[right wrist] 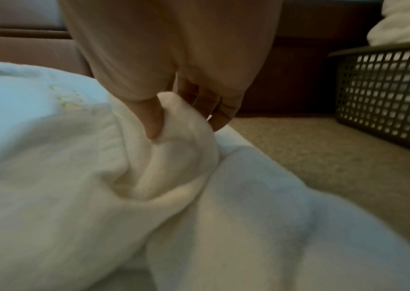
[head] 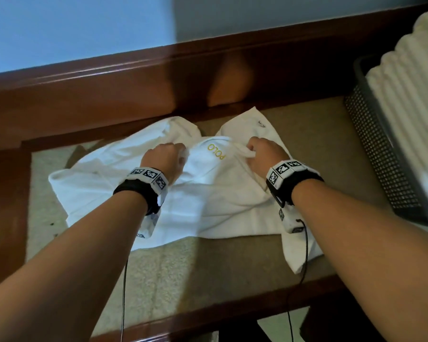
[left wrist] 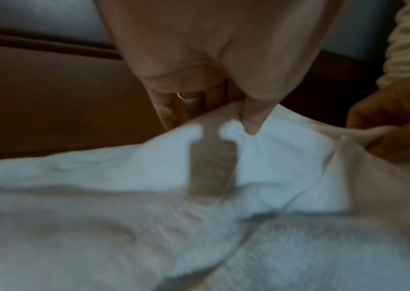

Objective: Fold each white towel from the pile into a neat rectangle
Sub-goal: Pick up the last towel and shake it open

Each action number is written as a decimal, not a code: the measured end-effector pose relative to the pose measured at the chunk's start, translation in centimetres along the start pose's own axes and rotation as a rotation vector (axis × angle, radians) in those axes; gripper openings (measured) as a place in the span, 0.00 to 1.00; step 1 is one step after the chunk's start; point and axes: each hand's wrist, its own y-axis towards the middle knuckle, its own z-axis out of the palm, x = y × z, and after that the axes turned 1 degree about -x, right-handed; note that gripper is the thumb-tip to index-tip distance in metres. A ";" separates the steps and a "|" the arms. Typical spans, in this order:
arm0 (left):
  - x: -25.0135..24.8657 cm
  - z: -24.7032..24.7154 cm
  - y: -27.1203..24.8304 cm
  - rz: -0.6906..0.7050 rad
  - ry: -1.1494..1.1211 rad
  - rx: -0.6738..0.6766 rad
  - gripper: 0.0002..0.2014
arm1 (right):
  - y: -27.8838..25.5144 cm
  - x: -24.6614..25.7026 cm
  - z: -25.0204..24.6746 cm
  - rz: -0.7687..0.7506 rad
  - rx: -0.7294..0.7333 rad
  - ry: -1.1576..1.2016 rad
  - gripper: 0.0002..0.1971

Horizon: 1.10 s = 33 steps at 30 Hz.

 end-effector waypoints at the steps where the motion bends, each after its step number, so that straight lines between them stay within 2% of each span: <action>1: 0.4 -0.6 -0.4 -0.009 -0.038 0.008 0.06 | -0.6 0.2 -0.4 -0.007 -0.018 -0.014 0.09; 4: 2.2 -3.4 -2.2 -0.020 -0.128 -0.004 0.09 | -2.5 0.8 -2.3 -0.006 -0.054 -0.065 0.09; 9: 4.8 -10.6 -8.3 0.037 -0.203 -0.136 0.07 | -7.6 4.4 -6.3 -0.076 -0.184 -0.144 0.10; 11: 6.0 -13.9 -12.2 0.044 -0.223 -0.199 0.06 | -10.8 6.6 -8.2 -0.120 -0.271 -0.187 0.11; 14: 8.0 -18.1 -19.3 0.057 -0.295 -0.315 0.11 | -16.6 10.9 -10.9 -0.141 -0.379 -0.117 0.12; 19: 12.4 -23.7 -31.6 0.081 -0.337 -0.547 0.12 | -26.1 19.3 -13.6 -0.176 -0.525 -0.017 0.10; 22: 16.0 -27.0 -38.2 0.081 -0.270 -0.642 0.14 | -29.6 23.8 -14.3 -0.243 -0.532 -0.047 0.08; 26: 21.5 -29.7 -45.3 0.054 -0.207 -0.726 0.09 | -33.2 29.2 -13.9 -0.285 -0.466 -0.141 0.09; 31: 28.3 -31.4 -51.5 -0.053 -0.154 -0.822 0.08 | -35.3 32.6 -13.0 -0.264 -0.484 -0.116 0.12; 33: 30.7 -31.7 -52.6 -0.124 -0.137 -0.831 0.10 | -35.9 34.0 -12.9 -0.252 -0.506 -0.052 0.11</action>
